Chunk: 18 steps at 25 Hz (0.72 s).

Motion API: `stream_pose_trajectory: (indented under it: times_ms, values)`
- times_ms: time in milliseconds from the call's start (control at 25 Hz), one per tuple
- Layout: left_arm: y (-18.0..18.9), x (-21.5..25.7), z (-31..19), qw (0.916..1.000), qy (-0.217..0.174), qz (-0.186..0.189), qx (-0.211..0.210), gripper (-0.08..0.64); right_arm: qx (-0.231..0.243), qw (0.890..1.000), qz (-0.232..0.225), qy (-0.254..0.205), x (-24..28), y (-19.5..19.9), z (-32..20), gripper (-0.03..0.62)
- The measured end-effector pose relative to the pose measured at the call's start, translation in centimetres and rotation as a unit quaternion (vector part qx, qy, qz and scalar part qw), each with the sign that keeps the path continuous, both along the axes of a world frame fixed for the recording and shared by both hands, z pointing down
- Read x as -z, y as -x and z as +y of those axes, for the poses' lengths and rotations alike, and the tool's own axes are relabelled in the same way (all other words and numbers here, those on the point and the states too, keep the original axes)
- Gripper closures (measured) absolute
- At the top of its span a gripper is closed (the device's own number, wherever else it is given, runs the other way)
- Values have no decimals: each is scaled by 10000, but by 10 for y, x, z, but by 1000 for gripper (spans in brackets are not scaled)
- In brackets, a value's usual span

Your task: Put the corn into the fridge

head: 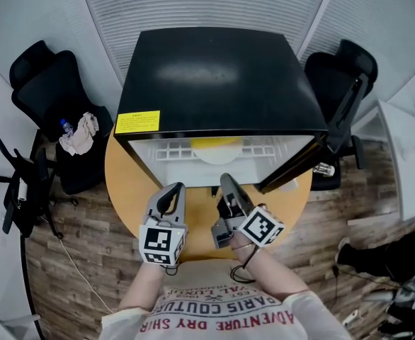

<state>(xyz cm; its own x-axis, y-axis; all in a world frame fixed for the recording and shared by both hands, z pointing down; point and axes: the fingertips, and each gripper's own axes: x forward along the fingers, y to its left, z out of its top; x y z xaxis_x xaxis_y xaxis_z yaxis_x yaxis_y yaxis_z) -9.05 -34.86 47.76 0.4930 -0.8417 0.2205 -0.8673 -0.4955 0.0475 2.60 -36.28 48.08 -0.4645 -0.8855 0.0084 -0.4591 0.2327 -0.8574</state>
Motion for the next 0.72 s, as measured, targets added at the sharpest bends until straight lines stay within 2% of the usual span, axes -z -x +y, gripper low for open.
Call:
stream_pose_trajectory:
  times_ms: [80,160,240,360,520,640,720]
  values:
    - [-2,2,2,10000,-40,5,-32,532,99,9959,855,-278,2,-2,3,565]
    - [-3,4,4,10000,-59,24,-39,532,182,9824,1752,-630,7,-5,4,566]
    - [-3,7,5,10000,-79,45,-33,532,219,9614,2579,-937,11,-7,6,566]
    - [-2,13,9,9998,-195,71,-30,532,277,9234,3599,-1307,15,-9,11,565]
    - [-2,22,14,9991,-423,35,-66,532,333,8744,4476,-1842,21,-9,23,565]
    - [0,21,16,9991,-432,30,-37,532,367,8442,4868,-2213,22,-8,33,565]
    - [1,21,17,9989,-455,-7,-64,532,411,8311,5038,-2319,21,-8,39,565]
